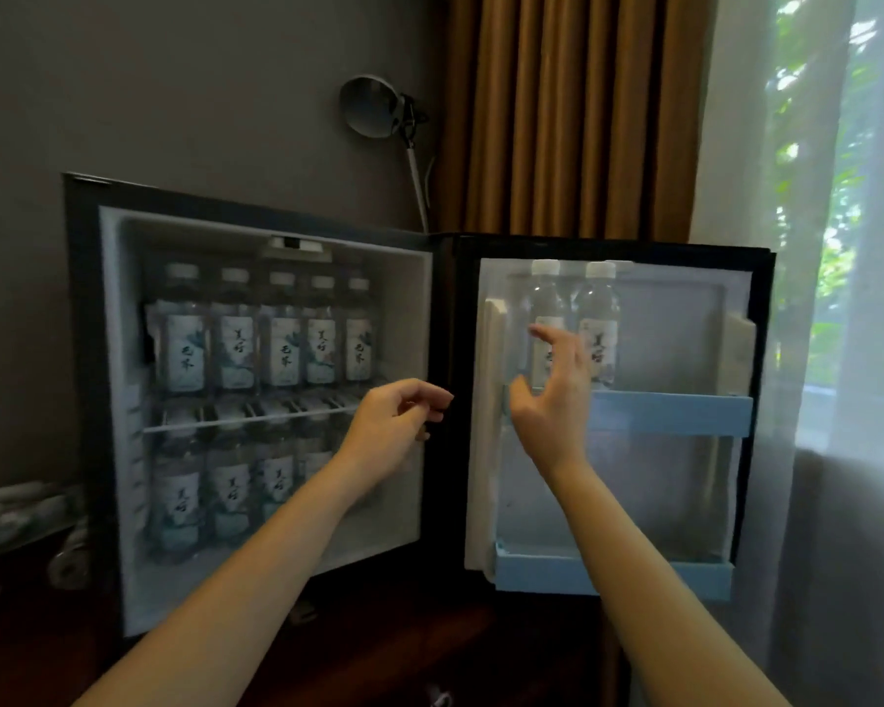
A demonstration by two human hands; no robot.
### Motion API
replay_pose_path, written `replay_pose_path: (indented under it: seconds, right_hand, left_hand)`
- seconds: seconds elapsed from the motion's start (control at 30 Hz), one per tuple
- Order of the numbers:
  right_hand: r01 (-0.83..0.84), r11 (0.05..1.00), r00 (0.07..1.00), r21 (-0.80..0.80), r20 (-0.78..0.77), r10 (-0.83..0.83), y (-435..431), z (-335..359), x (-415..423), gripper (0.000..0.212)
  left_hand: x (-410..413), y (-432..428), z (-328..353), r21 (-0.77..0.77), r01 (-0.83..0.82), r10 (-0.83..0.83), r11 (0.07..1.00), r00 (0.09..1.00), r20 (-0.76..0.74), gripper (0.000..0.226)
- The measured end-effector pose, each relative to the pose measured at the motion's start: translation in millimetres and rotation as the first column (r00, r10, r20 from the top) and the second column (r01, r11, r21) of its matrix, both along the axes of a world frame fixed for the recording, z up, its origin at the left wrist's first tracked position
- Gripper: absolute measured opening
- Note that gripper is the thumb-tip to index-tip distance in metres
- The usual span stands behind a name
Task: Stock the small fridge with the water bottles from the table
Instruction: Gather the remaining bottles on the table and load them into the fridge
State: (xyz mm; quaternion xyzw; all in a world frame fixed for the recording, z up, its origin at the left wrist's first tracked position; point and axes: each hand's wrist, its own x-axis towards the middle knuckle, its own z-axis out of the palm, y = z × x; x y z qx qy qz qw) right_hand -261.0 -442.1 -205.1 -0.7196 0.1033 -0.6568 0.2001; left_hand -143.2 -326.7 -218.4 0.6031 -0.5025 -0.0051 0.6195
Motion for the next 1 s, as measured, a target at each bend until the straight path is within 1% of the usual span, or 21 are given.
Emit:
replay_pose_path:
  seconds: [0.1, 0.2, 0.27, 0.33, 0.47, 0.53, 0.63, 0.7, 0.73, 0.8, 0.87, 0.93, 1.0]
  right_hand:
    - [-0.157, 0.987, 0.985, -0.011, -0.075, 0.156, 39.5, -15.8, 36.2, 0.037]
    - [-0.334, 0.942, 0.927, 0.012, -0.174, 0.331, 87.7, -40.6, 79.4, 0.031]
    - [-0.455, 0.889, 0.853, 0.044, -0.265, 0.450, 125.1, -61.0, 108.0, 0.027]
    - [-0.555, 0.828, 0.756, 0.085, -0.364, 0.544, 164.0, -82.9, 136.5, 0.021]
    - [-0.659, 0.720, 0.536, 0.218, -0.536, 0.652, 238.0, -124.1, 184.9, 0.023]
    - [-0.673, 0.681, 0.435, 0.289, -0.591, 0.680, 266.3, -144.0, 205.4, 0.023]
    - [-0.640, 0.655, 0.324, 0.402, -0.631, 0.704, 293.9, -169.6, 232.8, 0.023]
    - [-0.597, 0.646, 0.275, 0.476, -0.635, 0.722, 305.0, -182.3, 250.8, 0.022]
    - [-0.572, 0.640, 0.253, 0.513, -0.631, 0.733, 309.6, -187.8, 260.3, 0.022]
    - [-0.510, 0.609, 0.215, 0.607, -0.595, 0.774, 318.0, -198.4, 278.5, 0.021]
    - [-0.436, 0.564, 0.200, 0.701, -0.536, 0.820, 327.8, -208.5, 298.2, 0.017]
    - [-0.394, 0.523, 0.196, 0.756, -0.487, 0.851, 338.5, -217.2, 318.1, 0.016]
    - [-0.386, 0.494, 0.182, 0.779, -0.461, 0.869, 349.5, -225.9, 337.4, 0.014]
  left_hand:
    - [18.3, 44.8, -22.4, -0.016, -0.081, 0.080, 0.997, 0.996, -0.029, 0.041]
    - [43.5, 100.7, -50.3, -0.007, -0.197, 0.197, 0.980, 0.978, -0.064, 0.044]
    - [60.9, 141.7, -69.7, 0.014, -0.304, 0.304, 0.953, 0.949, -0.080, 0.043]
    - [76.6, 184.3, -87.4, 0.043, -0.411, 0.413, 0.911, 0.906, -0.093, 0.040]
    - [107.8, 260.7, -123.3, 0.099, -0.605, 0.614, 0.790, 0.781, -0.114, 0.045]
    - [124.7, 289.4, -143.0, 0.142, -0.722, 0.736, 0.677, 0.667, -0.118, 0.038]
    - [151.8, 317.9, -168.4, 0.226, -0.887, 0.914, 0.404, 0.404, -0.048, 0.027]
    - [169.9, 328.9, -179.3, 0.358, -0.899, 0.968, 0.251, 0.243, -0.066, 0.029]
    - [178.8, 332.5, -182.1, 0.422, -0.883, 0.978, 0.207, 0.188, -0.086, 0.034]
    - [194.8, 335.9, -182.9, 0.510, -0.840, 0.982, 0.184, 0.138, -0.127, 0.045]
    - [215.0, 336.8, -184.8, 0.576, -0.796, 0.981, 0.188, 0.123, -0.150, 0.058]
    - [233.7, 336.6, -189.2, 0.638, -0.748, 0.983, 0.183, 0.125, -0.135, 0.070]
    - [246.7, 337.2, -193.8, 0.668, -0.728, 0.988, 0.156, 0.119, -0.102, 0.074]
